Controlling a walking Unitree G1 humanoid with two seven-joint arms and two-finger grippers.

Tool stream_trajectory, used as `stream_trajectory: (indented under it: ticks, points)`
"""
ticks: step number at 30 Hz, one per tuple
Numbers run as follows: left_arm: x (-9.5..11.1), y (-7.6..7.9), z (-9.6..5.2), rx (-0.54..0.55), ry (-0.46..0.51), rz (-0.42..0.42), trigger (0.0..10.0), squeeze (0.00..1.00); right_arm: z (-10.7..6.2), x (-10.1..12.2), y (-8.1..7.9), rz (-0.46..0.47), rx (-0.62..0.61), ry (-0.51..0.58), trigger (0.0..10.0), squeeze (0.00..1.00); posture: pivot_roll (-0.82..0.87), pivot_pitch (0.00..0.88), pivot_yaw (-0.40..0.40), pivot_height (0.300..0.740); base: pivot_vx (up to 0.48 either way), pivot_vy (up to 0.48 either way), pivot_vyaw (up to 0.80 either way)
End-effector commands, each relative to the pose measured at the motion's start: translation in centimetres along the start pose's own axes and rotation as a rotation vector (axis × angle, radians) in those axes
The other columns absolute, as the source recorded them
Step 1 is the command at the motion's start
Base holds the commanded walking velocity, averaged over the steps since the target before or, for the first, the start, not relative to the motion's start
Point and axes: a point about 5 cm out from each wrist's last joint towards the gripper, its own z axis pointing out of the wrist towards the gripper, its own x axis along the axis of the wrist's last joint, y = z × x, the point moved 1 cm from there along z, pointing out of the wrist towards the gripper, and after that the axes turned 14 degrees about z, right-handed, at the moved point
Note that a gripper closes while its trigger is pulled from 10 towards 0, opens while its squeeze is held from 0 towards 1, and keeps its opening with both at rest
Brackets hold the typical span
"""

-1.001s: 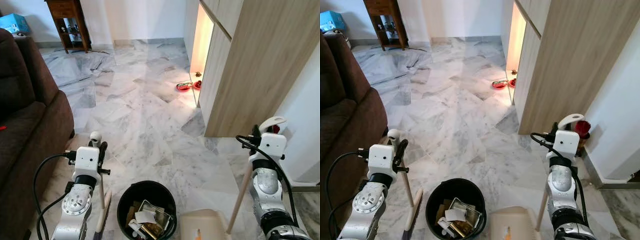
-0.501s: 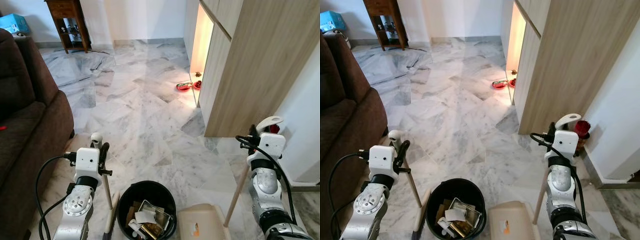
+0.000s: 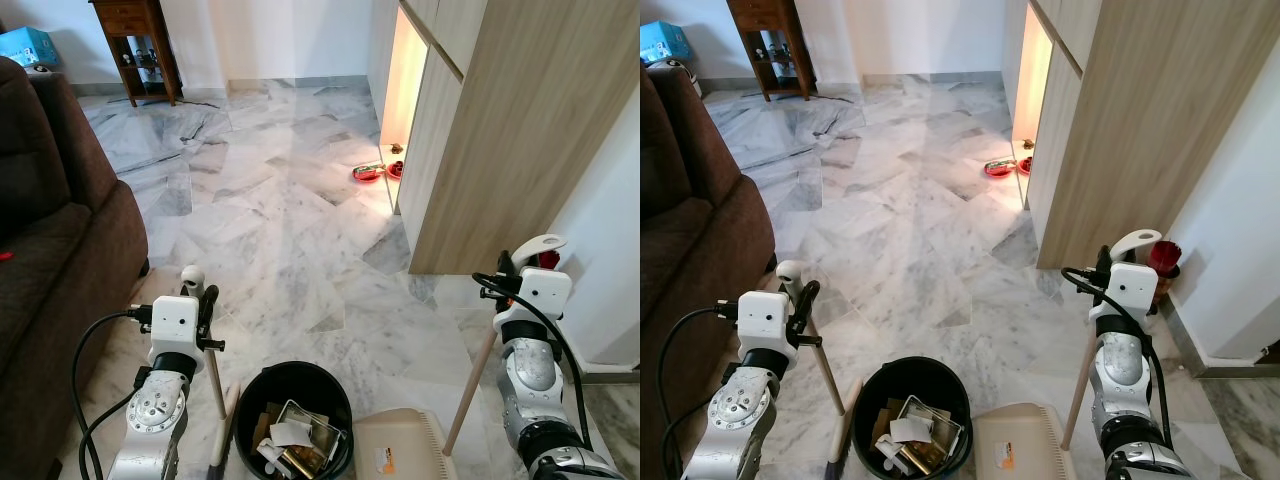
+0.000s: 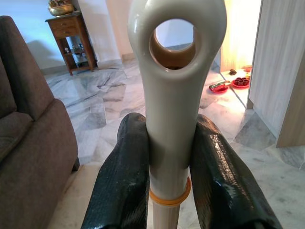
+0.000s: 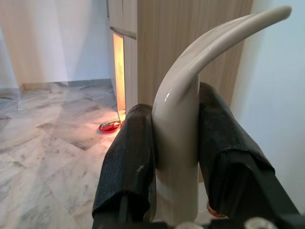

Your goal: Sweep floor

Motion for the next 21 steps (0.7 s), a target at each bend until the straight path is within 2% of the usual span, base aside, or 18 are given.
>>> stream_trajectory:
  ticks: [1, 21]
  points:
    - [0.62, -0.45, 0.22, 0.012, 0.029, 0.001, 10.0, 0.0, 0.38, 0.55, -0.15, 0.013, 0.002, 0.029, 10.0, 0.0, 0.05, 0.0, 0.024, 0.74, 0.0, 0.0, 0.0]
    - [0.76, -0.31, 0.23, 0.009, 0.036, -0.002, 10.0, 0.0, 0.45, 0.43, -0.35, 0.02, 0.024, 0.013, 10.0, 0.0, 0.05, 0.0, 0.022, 0.74, 0.0, 0.0, 0.0]
